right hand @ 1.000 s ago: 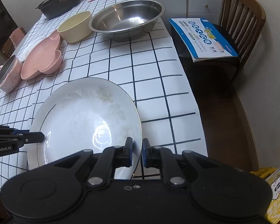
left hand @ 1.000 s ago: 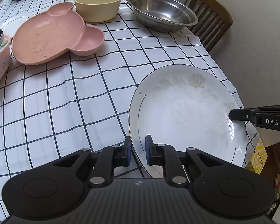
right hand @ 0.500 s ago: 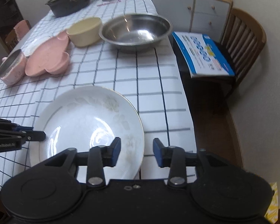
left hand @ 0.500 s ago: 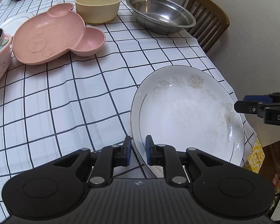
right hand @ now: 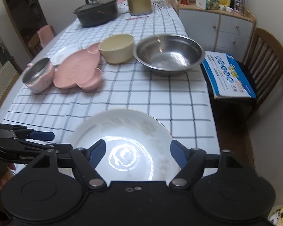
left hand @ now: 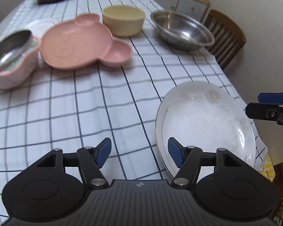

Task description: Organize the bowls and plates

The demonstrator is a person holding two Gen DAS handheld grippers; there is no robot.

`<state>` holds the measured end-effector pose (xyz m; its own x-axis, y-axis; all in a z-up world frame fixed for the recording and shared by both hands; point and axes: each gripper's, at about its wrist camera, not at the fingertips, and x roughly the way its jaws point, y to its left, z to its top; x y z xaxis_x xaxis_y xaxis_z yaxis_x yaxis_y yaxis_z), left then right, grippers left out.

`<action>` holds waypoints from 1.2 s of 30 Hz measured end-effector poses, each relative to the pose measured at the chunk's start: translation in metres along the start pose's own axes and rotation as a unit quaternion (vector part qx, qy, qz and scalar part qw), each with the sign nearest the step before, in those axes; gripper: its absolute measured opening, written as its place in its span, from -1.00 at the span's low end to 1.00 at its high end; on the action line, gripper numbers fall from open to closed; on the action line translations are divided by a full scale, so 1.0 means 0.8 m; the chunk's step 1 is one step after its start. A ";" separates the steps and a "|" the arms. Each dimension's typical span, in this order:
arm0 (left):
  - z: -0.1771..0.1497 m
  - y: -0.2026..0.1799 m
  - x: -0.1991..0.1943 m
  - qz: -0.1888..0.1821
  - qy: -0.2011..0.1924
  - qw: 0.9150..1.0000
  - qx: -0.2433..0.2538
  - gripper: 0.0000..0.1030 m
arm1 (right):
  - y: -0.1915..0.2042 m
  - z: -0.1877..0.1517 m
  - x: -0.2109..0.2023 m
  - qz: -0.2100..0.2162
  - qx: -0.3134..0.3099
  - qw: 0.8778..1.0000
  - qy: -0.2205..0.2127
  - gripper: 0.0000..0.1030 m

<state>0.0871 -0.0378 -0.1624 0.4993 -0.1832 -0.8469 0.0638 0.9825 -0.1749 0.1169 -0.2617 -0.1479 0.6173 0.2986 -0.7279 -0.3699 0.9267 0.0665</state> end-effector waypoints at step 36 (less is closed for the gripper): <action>0.088 0.059 -0.182 0.128 -0.238 0.962 -0.045 0.54 | 0.120 0.145 -0.048 0.110 -0.101 0.975 -0.166 1.00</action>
<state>0.0781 0.0373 -0.0120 0.8289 0.1216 -0.5460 -0.1785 0.9826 -0.0521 0.1380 -0.1583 -0.0343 0.6852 0.5737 -0.4488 -0.6274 0.7778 0.0364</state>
